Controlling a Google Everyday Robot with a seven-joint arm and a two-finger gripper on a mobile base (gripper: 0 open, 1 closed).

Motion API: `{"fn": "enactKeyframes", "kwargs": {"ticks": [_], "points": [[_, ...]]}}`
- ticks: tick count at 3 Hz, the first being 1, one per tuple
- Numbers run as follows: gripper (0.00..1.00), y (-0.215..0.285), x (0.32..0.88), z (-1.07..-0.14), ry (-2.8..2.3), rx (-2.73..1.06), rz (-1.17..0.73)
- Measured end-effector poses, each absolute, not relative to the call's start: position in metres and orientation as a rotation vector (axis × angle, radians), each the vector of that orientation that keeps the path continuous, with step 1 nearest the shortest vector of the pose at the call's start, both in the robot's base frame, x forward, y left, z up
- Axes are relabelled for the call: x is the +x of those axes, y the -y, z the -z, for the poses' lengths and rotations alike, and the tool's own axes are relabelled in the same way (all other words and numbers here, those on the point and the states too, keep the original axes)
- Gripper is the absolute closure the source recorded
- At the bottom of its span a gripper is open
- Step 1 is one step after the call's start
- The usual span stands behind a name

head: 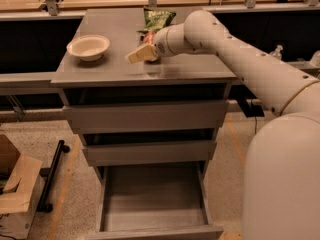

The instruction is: Place coke can into bottom drawer

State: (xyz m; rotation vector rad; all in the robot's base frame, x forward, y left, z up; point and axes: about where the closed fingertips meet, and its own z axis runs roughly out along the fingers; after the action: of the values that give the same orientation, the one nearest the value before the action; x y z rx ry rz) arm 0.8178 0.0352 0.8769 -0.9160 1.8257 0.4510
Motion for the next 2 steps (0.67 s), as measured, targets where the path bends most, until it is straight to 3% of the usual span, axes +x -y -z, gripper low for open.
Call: {"fn": "enactKeyframes", "kwargs": {"ticks": [1,2], "points": [[0.00,-0.045,0.843,-0.858,-1.825,-0.820,-0.497],[0.18,-0.045,0.854,-0.850,-1.815,-0.790,-0.499]]}}
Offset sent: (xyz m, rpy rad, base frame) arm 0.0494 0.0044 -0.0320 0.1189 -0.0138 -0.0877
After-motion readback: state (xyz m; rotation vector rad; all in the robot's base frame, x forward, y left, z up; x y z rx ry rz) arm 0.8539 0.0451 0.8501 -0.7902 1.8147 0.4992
